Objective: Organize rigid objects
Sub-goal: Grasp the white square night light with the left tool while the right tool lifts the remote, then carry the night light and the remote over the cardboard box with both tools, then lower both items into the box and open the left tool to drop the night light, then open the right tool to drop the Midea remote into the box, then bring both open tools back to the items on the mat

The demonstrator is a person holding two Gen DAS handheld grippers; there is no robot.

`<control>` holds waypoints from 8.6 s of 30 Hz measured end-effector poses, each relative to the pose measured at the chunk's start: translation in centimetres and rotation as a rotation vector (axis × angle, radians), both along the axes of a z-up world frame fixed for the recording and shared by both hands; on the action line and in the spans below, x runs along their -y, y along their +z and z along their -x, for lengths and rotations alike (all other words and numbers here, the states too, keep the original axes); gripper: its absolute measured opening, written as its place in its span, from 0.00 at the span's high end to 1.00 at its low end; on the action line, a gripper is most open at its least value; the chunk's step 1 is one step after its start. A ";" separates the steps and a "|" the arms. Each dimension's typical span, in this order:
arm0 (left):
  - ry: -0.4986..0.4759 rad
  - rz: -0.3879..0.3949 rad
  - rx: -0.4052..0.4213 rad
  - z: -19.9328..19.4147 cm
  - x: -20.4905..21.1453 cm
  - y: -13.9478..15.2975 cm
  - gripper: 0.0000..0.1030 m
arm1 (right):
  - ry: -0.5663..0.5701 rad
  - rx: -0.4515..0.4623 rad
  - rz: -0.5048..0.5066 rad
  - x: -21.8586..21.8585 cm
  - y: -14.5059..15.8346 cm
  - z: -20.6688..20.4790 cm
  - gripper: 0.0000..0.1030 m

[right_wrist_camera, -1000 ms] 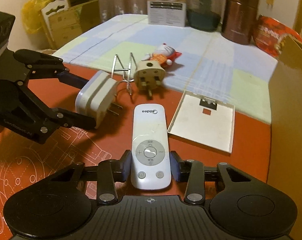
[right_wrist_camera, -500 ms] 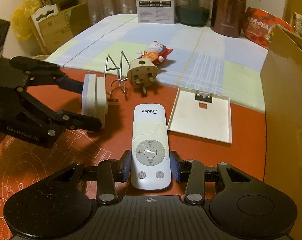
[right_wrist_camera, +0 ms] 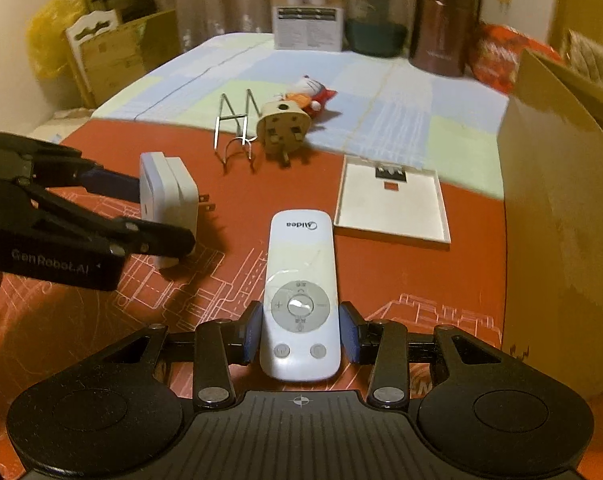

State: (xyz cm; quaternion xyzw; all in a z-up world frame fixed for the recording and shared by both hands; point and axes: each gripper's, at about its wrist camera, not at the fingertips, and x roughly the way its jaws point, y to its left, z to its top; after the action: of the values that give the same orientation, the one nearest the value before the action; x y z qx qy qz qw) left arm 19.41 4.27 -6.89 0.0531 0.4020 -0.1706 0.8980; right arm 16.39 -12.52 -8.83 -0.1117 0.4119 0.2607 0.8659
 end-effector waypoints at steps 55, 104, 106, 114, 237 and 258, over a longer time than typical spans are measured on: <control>0.201 0.169 0.122 4.3 0.7 5.2 0.41 | -0.120 0.172 -0.121 2.3 7.4 1.9 0.64; -0.045 0.252 0.297 2.0 14.5 15.0 0.41 | -0.523 0.354 -0.218 19.5 15.8 -0.8 0.64; -0.064 0.249 0.291 1.4 15.8 15.1 0.41 | -0.536 0.336 -0.223 20.3 15.5 -1.1 0.64; -0.111 0.234 0.261 -0.3 19.6 14.3 0.41 | -0.579 0.287 -0.229 23.3 14.5 -1.5 0.64; 0.029 0.109 0.270 -1.3 13.0 15.3 0.42 | -0.457 0.329 -0.206 17.4 15.0 -1.4 0.42; 0.302 0.017 0.244 2.0 -2.8 11.8 0.17 | -0.113 0.394 -0.268 5.3 14.9 1.7 0.10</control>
State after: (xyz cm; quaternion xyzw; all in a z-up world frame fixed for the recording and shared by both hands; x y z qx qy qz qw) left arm 17.41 7.05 4.87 0.0051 0.2922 -0.0294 0.9559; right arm 14.68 -17.77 6.06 -0.0211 0.2022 0.2376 0.9499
